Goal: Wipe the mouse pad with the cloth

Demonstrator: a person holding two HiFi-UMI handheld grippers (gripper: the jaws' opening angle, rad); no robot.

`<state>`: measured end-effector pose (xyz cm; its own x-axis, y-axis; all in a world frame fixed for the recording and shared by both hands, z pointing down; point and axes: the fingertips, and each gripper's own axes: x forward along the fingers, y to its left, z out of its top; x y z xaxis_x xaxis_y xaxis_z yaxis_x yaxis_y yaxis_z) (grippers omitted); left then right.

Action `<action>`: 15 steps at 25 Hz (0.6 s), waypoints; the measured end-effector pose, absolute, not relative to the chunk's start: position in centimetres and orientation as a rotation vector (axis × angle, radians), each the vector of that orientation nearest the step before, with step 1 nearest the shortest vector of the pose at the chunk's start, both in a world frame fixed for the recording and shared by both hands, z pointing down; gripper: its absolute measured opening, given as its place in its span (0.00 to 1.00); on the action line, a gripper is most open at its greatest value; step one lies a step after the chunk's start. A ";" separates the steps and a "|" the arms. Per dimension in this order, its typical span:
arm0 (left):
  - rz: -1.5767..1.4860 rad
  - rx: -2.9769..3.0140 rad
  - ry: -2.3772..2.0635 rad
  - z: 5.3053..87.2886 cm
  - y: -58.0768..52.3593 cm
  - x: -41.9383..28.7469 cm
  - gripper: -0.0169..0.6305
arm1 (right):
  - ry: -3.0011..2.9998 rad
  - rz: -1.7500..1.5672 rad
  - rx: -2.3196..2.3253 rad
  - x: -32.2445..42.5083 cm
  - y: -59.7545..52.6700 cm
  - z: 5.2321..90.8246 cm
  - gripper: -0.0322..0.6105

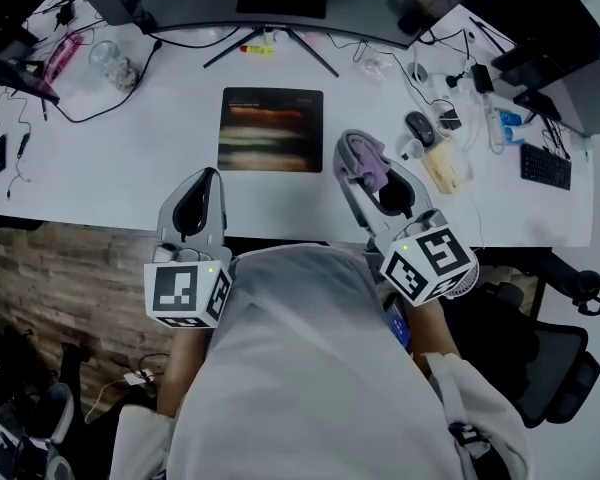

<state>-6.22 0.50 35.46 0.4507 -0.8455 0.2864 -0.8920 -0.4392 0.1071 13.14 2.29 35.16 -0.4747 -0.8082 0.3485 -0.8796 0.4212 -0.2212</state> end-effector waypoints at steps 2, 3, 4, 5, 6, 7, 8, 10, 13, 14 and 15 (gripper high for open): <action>0.267 2.441 -1.503 35.4 0.2 -6.2 0.03 | -2.489 0.578 1.486 13.6 2.0 34.9 0.33; 0.261 2.431 -1.500 35.4 0.1 -6.2 0.03 | -2.491 0.587 1.478 13.7 1.9 35.0 0.33; 0.260 2.424 -1.496 35.5 0.0 -6.1 0.03 | -2.494 0.595 1.469 13.8 1.8 35.0 0.33; 0.263 2.422 -1.492 35.5 -0.1 -6.1 0.03 | -2.496 0.601 1.461 13.9 1.8 35.1 0.33; 0.268 2.423 -1.488 35.5 -0.1 -5.9 0.03 | -2.497 0.604 1.454 13.9 1.8 35.1 0.33; 0.271 2.425 -1.484 35.5 -0.1 -5.8 0.03 | -2.497 0.606 1.448 14.0 1.8 35.2 0.33; 0.275 2.428 -1.480 35.5 -0.2 -5.7 0.03 | -2.496 0.611 1.442 14.0 1.8 35.2 0.33; 0.286 2.427 -1.476 35.8 -0.3 -5.4 0.03 | -2.497 0.632 1.431 14.0 1.7 35.5 0.33; 0.319 2.415 -1.465 36.9 -0.5 -5.2 0.03 | -2.490 0.644 1.419 13.9 1.6 35.9 0.33; 0.325 2.411 -1.460 37.2 -0.5 -5.1 0.03 | -2.487 0.643 1.417 13.9 1.6 36.1 0.33; 0.328 2.408 -1.456 37.3 -0.6 -5.1 0.03 | -2.485 0.644 1.414 13.9 1.5 36.2 0.33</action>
<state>-5.07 -0.60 37.32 0.4579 -0.8181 0.3479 -0.8883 -0.4369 0.1416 13.85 1.50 36.16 -0.5176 -0.7633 0.3867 -0.8550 0.4442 -0.2676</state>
